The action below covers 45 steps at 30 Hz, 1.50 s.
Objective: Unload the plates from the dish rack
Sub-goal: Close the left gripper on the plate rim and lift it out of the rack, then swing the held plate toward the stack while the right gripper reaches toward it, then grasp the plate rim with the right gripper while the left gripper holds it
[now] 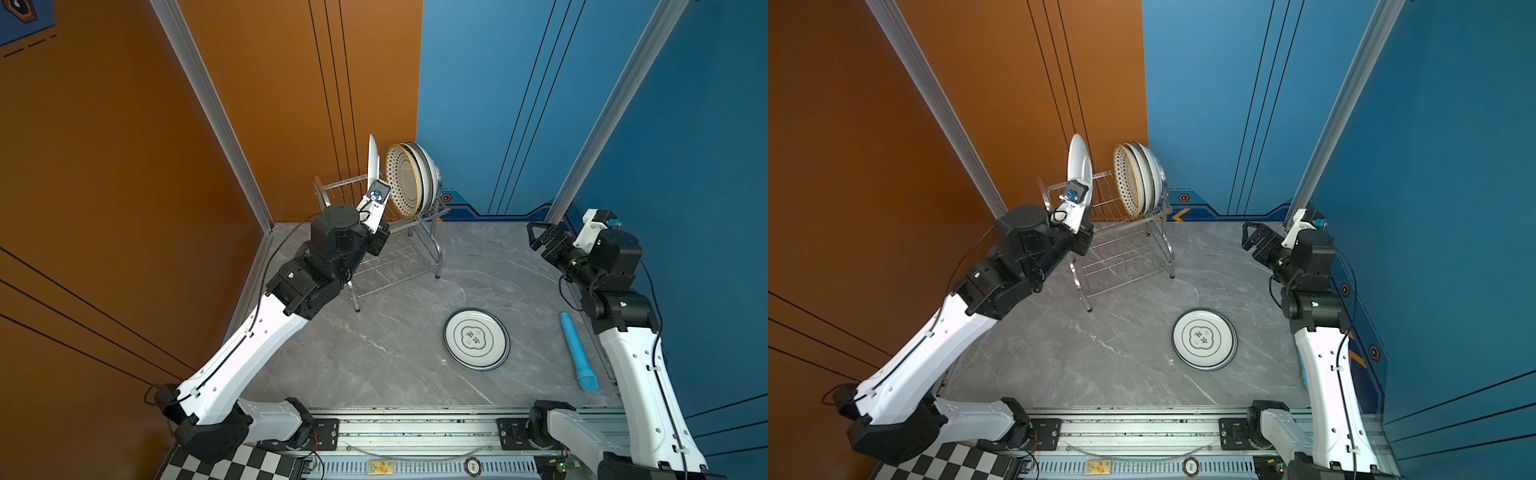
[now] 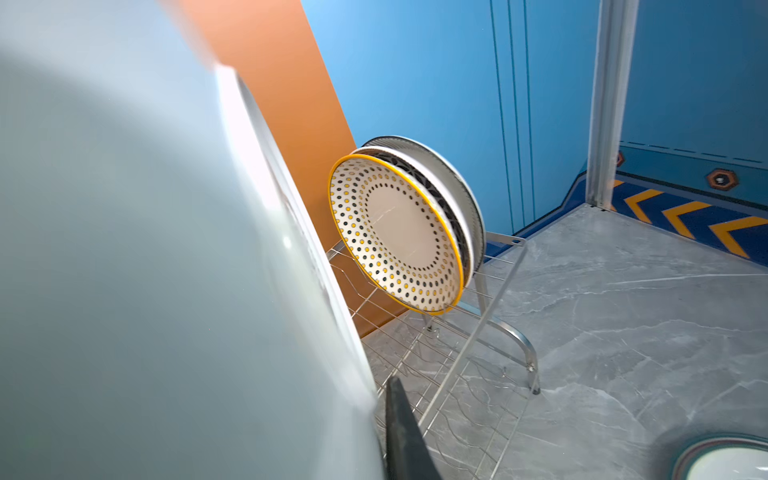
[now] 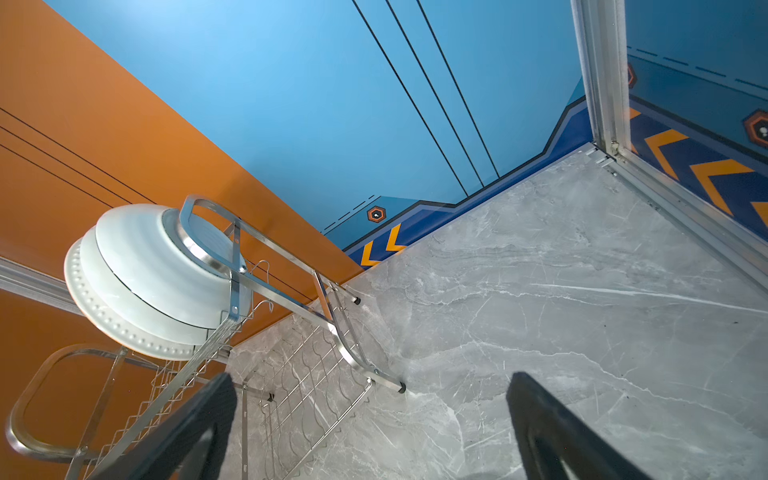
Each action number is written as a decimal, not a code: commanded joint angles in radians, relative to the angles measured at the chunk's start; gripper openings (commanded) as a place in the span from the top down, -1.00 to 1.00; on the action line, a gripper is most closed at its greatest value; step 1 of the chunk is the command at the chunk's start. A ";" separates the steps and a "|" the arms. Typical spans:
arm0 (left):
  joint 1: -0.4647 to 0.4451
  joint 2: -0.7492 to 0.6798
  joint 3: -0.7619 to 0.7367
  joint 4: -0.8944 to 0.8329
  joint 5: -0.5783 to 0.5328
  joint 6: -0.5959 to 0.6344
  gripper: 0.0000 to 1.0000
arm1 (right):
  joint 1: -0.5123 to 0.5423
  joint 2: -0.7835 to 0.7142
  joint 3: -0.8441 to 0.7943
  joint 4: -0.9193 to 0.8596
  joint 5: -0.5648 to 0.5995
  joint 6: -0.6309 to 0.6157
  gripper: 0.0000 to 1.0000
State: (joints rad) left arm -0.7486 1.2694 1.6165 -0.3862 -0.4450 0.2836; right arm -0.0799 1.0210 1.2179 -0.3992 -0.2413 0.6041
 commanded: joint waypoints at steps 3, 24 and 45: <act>-0.128 -0.089 -0.055 0.029 -0.089 0.058 1.00 | -0.023 -0.008 -0.011 -0.069 -0.004 0.023 -1.00; -0.589 -0.023 -0.426 0.152 -0.632 0.239 1.00 | -0.287 -0.270 -0.186 -0.074 -0.497 0.249 -1.00; -0.577 0.144 -0.541 0.248 -0.595 0.248 1.00 | 0.323 -0.188 -0.131 -0.180 -0.251 0.207 -0.80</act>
State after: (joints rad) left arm -1.3369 1.4033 1.0618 -0.1074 -1.0813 0.5983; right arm 0.1894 0.8131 1.0573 -0.5095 -0.6334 0.8837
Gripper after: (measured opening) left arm 0.131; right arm 0.905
